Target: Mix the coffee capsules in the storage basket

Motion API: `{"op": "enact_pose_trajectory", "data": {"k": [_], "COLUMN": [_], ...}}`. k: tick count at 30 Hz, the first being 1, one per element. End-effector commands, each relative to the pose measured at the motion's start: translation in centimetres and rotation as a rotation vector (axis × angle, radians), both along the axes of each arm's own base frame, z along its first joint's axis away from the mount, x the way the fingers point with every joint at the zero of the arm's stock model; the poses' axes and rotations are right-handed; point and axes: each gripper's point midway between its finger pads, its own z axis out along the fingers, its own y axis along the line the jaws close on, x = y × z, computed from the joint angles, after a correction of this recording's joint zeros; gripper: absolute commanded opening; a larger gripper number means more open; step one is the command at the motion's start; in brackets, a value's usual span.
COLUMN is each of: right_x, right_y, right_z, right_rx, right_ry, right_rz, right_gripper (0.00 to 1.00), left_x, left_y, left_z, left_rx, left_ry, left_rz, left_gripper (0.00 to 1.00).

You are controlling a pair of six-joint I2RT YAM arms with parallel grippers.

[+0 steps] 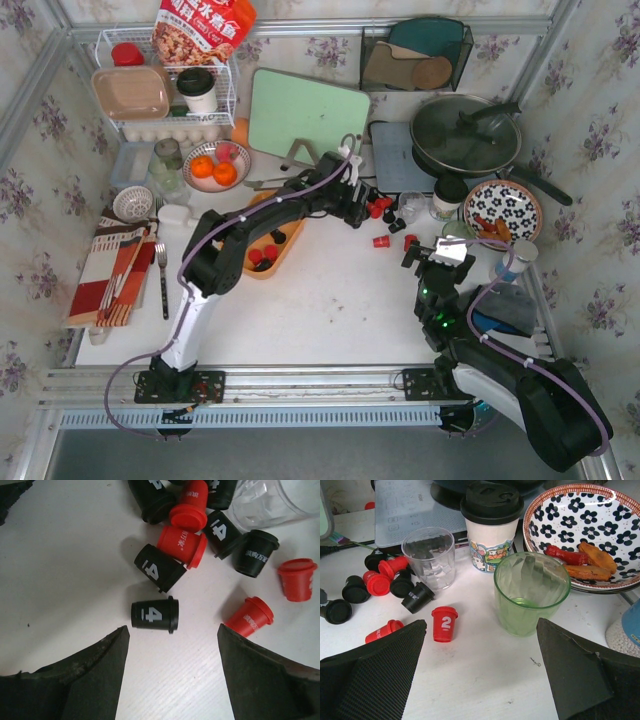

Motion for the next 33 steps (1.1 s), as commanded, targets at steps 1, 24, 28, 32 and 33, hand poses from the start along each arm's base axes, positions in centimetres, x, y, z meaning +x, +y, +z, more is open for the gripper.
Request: {"op": "enact_pose_trajectory", "data": {"k": [1, 24, 28, 32, 33], "right_x": [0.2, 0.4, 0.4, 0.4, 0.5], "right_y": [0.1, 0.4, 0.4, 0.4, 0.5], "right_z": [0.5, 0.3, 0.2, 0.2, 0.2], "right_rx": [0.012, 0.004, 0.001, 0.002, 0.002], "right_ry": [-0.017, -0.005, 0.001, 0.000, 0.000], "right_rz": [0.000, 0.012, 0.013, 0.014, 0.015], "right_gripper": [1.00, 1.00, 1.00, 1.00, 1.00], "left_x": [0.0, 1.0, 1.3, 1.3, 1.3], "left_y": [-0.2, 0.1, -0.2, -0.7, -0.7], "left_z": [-1.7, -5.6, -5.5, -5.4, -5.4], "left_rx": [0.046, 0.131, 0.123, 0.103, 0.099], "left_ry": [0.049, 0.101, 0.083, 0.075, 0.074], "left_rz": [-0.017, 0.000, -0.010, -0.024, -0.027], "left_gripper": [0.74, 0.67, 0.62, 0.51, 0.49]}}
